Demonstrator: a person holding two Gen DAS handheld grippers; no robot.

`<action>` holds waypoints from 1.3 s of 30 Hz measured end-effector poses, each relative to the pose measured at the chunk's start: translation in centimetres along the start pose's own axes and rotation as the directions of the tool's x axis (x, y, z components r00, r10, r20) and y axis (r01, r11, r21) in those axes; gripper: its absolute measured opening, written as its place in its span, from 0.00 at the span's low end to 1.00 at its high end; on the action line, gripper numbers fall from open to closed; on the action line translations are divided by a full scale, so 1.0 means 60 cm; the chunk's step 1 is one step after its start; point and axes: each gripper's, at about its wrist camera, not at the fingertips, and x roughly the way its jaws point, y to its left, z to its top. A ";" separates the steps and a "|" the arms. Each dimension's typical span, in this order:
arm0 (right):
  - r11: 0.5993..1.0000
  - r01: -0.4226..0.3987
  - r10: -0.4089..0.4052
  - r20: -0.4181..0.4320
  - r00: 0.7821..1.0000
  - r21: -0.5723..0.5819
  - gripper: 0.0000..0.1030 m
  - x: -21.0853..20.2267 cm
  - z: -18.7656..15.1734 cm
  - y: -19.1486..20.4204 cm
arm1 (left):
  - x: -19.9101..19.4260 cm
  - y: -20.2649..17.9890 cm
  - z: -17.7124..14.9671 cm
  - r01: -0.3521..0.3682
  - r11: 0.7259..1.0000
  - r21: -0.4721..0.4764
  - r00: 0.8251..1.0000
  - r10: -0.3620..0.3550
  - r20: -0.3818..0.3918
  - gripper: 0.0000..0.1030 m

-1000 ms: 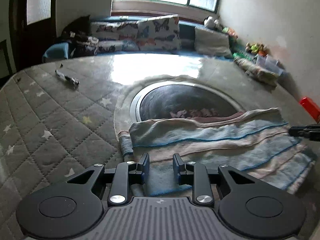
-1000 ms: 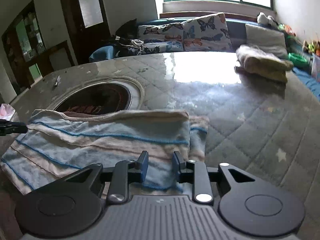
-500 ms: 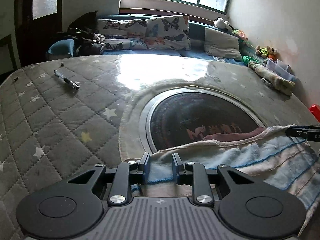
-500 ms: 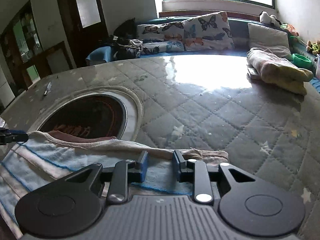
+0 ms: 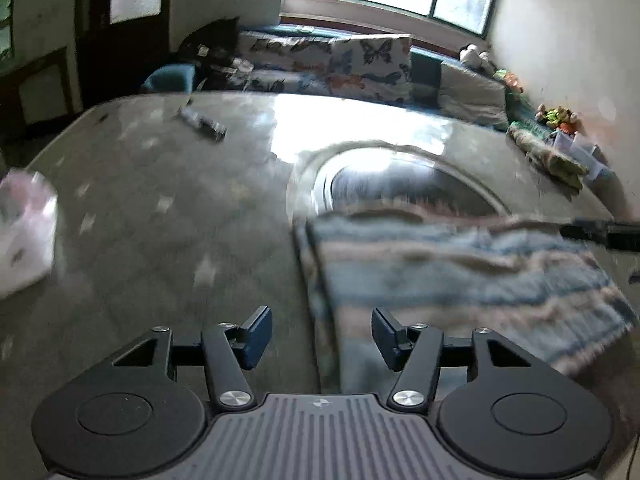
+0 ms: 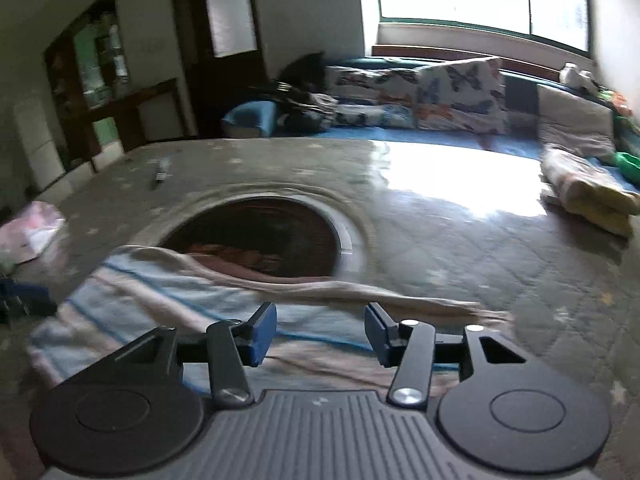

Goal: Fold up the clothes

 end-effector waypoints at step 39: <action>0.919 -0.337 0.251 -0.358 0.899 -0.204 0.43 0.138 0.101 0.328 | -0.047 -0.068 0.008 0.261 0.961 -0.094 0.961 -0.248 0.124 0.12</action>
